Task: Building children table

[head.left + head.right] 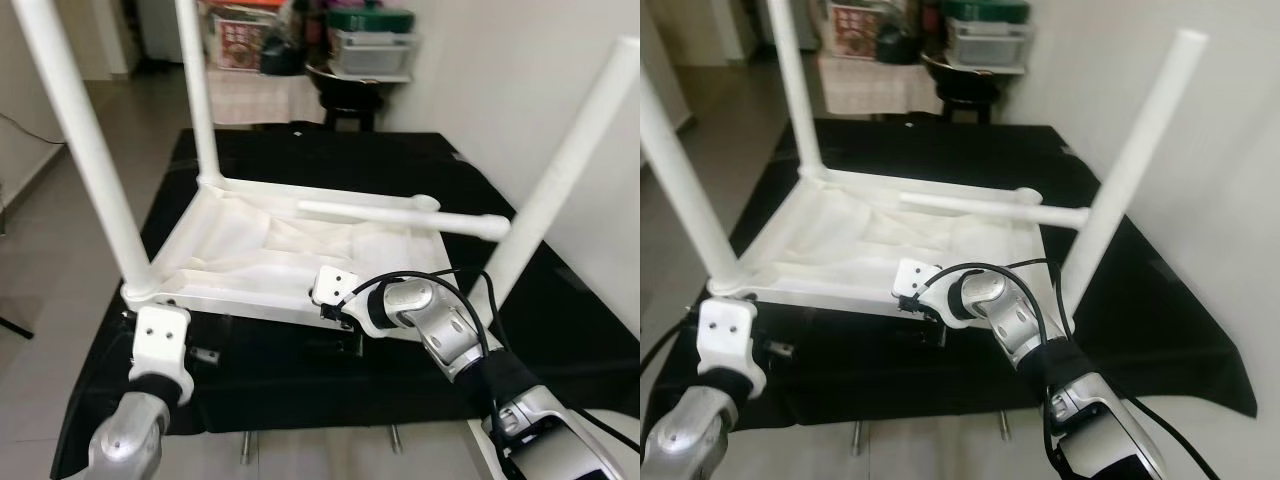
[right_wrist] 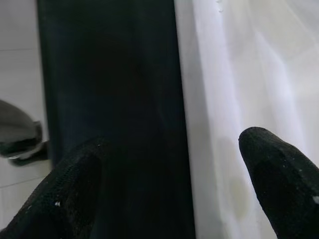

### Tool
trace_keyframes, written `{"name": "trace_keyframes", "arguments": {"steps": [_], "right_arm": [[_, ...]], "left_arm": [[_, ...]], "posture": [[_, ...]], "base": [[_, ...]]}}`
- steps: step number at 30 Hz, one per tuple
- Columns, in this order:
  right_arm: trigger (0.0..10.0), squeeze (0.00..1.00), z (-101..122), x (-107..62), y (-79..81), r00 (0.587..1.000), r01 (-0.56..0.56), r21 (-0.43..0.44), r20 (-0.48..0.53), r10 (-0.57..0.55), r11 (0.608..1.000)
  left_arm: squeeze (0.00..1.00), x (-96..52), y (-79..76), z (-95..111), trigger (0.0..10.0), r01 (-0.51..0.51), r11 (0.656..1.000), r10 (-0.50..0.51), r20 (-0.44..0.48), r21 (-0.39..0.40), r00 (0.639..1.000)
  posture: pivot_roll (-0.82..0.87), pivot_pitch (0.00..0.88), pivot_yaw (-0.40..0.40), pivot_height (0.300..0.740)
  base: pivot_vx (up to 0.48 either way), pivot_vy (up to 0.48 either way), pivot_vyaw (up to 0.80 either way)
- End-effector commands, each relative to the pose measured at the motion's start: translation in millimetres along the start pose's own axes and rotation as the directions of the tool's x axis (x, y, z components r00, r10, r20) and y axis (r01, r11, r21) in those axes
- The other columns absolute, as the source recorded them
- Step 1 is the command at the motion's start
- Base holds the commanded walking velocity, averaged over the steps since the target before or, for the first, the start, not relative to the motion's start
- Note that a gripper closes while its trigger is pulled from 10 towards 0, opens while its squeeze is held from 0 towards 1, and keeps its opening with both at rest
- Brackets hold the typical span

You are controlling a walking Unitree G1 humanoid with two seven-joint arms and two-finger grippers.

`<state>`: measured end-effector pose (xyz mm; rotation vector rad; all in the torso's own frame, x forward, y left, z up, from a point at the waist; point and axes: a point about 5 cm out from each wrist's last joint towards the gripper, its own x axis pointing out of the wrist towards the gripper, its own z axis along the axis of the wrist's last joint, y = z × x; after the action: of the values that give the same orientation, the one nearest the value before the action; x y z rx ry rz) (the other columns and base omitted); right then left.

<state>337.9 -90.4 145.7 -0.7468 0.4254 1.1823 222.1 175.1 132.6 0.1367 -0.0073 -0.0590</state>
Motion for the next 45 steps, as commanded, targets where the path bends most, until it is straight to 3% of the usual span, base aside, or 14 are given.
{"name": "trace_keyframes", "arguments": {"steps": [1, 3, 7, 16, 17, 23, 28, 42, 43, 44, 45], "right_arm": [[10.0, 0.0, -8, -0.1, -2.6, 0.996, -0.009, 0.02, -0.084, 0.011, 1.0], [10.0, 0.0, -10, 0.6, -4.0, 0.993, -0.006, 0.022, -0.12, 0.009, 1.0], [10.0, 0.0, -16, 11.4, -10.6, 0.972, 0.09, 0.129, -0.229, -0.058, 0.988], [10.0, 0.0, -13, 14.6, -13.9, 0.96, 0.141, 0.171, -0.265, -0.092, 0.975], [0.0, 0.0, -16, 14.3, -12.3, 0.953, 0.132, 0.173, -0.294, -0.077, 0.976], [0.0, 0.0, -21, 12.8, -10.4, 0.938, 0.14, 0.171, -0.339, -0.075, 0.975], [0.0, 0.0, -22, 13.8, -15.3, 0.918, 0.225, 0.196, -0.37, -0.14, 0.954], [0.0, 0.0, -16, 19.6, -4.3, 0.925, 0.233, 0.265, -0.358, -0.129, 0.936], [0.0, 0.0, -10, 21.8, -0.2, 0.94, 0.211, 0.327, -0.325, -0.1, 0.921], [0.0, 0.0, -10, 21.8, -0.2, 0.94, 0.211, 0.327, -0.325, -0.1, 0.921], [0.0, 0.0, 3, 25.4, 6.7, 0.965, 0.159, 0.426, -0.256, -0.05, 0.891]], "left_arm": [[0.0, -6.2, -7.5, 0, 10.0, 0.019, 1.0, -0.019, -0.024, -0.004, 1.0], [0.0, -10.8, -11.4, -1, 10.0, 0.029, 1.0, -0.029, -0.034, -0.005, 0.999], [0.0, -17.5, -19.1, 0, 10.0, 0.039, 0.999, -0.038, -0.039, 0.031, 0.999], [0.0, -17.0, -21.5, 0, 10.0, 0.053, 0.997, -0.051, -0.039, 0.052, 0.998], [0.0, -17.5, -21.9, 1, 10.0, 0.057, 0.997, -0.055, -0.041, 0.05, 0.998], [0.0, -18.1, -22.6, 2, 10.0, 0.06, 0.997, -0.058, -0.044, 0.046, 0.997], [0.0, -19.3, -24.5, 3, 10.0, 0.062, 0.997, -0.06, -0.047, 0.049, 0.997], [0.0, -18.6, -26.6, 2, 10.0, 0.069, 0.996, -0.066, -0.048, 0.052, 0.997], [0.0, -18.2, -26.8, 3, 10.0, 0.069, 0.996, -0.067, -0.047, 0.052, 0.997], [0.0, -18.2, -26.8, 3, 10.0, 0.069, 0.996, -0.067, -0.047, 0.052, 0.997], [0.0, -18.0, -26.9, 3, 10.0, 0.068, 0.996, -0.066, -0.047, 0.052, 0.997]], "posture": [[-0.06, 0.013, -0.087, 0.74], [-0.05, 0.02, -0.093, 0.74], [-0.05, 0.029, -0.097, 0.74], [-0.05, 0.038, -0.1, 0.74], [-0.05, 0.042, -0.102, 0.74], [-0.05, 0.042, -0.103, 0.74], [-0.05, 0.038, -0.107, 0.74], [-0.05, 0.029, -0.112, 0.74], [-0.05, 0.03, -0.115, 0.74], [-0.05, 0.03, -0.115, 0.74], [-0.05, 0.031, -0.116, 0.74]], "base": [[0.0, 0.0, 0.0], [0.0, 0.0, 0.0], [0.0, 0.0, 0.0], [0.0, 0.0, 0.0], [0.0, 0.0, 0.0], [0.0, 0.0, 0.0], [0.0, 0.0, 0.0], [0.0, 0.0, 0.0], [0.0, 0.0, 0.0], [0.0, 0.0, 0.0], [0.0, 0.0, 0.0]]}}
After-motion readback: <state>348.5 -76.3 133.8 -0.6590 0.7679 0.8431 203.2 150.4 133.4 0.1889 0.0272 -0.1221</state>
